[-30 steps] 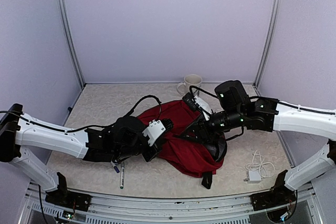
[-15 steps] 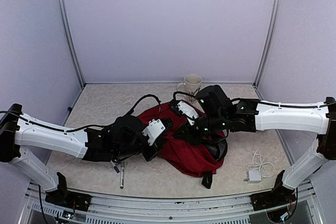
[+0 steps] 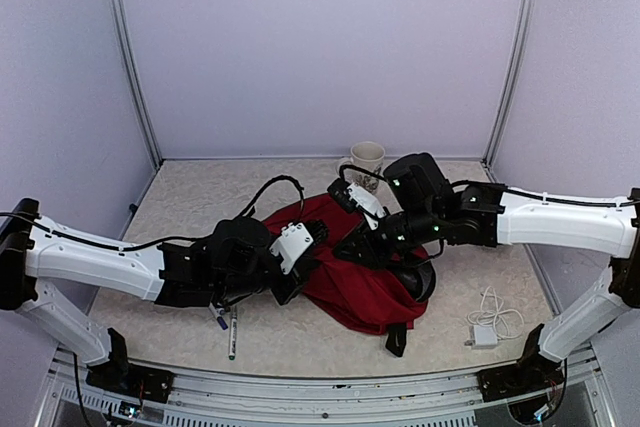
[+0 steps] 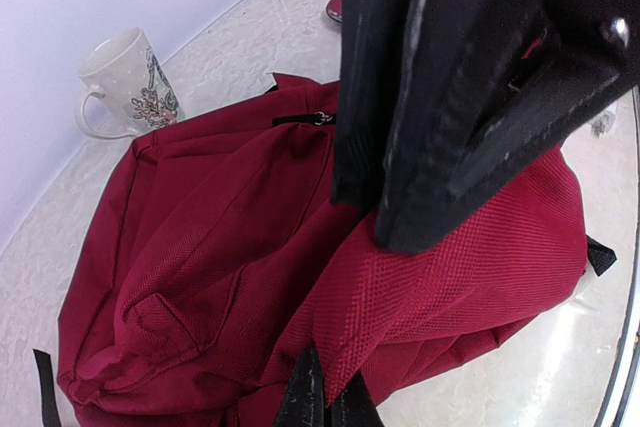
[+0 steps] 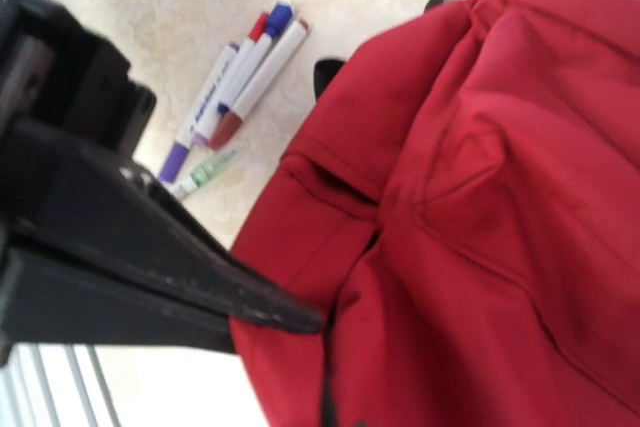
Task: Pack the student bag
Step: Zip the student bag into the largest pocket of the bag.
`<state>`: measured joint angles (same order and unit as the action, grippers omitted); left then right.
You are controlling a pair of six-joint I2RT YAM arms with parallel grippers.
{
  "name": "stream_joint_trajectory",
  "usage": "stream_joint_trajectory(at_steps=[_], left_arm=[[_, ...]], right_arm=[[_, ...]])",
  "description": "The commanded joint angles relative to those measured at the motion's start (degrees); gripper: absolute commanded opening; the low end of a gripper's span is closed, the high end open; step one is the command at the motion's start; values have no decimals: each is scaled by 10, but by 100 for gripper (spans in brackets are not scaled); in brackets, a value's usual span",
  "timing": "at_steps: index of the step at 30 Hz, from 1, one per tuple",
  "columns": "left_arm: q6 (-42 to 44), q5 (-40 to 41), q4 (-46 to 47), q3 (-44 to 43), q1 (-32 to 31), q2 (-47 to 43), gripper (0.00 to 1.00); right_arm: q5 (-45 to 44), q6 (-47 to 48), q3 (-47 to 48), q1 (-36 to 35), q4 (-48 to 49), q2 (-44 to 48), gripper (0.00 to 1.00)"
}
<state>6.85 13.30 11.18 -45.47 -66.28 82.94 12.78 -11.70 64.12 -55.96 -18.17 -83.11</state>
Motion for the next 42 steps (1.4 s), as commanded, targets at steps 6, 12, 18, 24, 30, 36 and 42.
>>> stream_joint_trajectory(at_steps=[6, 12, 18, 24, 30, 36, 42], left_arm=[[-4, 0, 18, -15, 6, -20, 0], [-5, 1, 14, -14, 7, -23, 0], [-10, 5, 12, -9, 13, -25, 0], [-20, 1, 17, 8, 28, -36, 0], [-20, -2, 11, 14, 28, -41, 0], [-26, 3, -5, 33, 27, -55, 0], [-25, -8, -21, 43, 14, -65, 0]], right_arm=[[19, -17, -3, 20, 6, 31, 16], [38, -20, -4, 24, 2, 36, 0], [67, -40, -30, 36, 4, 69, 0], [67, -80, -113, 109, -9, 148, 0], [61, -78, -134, 161, -39, 199, 0], [52, -38, -107, 204, -88, 209, 0], [79, -19, -81, 229, -83, 188, 0]])
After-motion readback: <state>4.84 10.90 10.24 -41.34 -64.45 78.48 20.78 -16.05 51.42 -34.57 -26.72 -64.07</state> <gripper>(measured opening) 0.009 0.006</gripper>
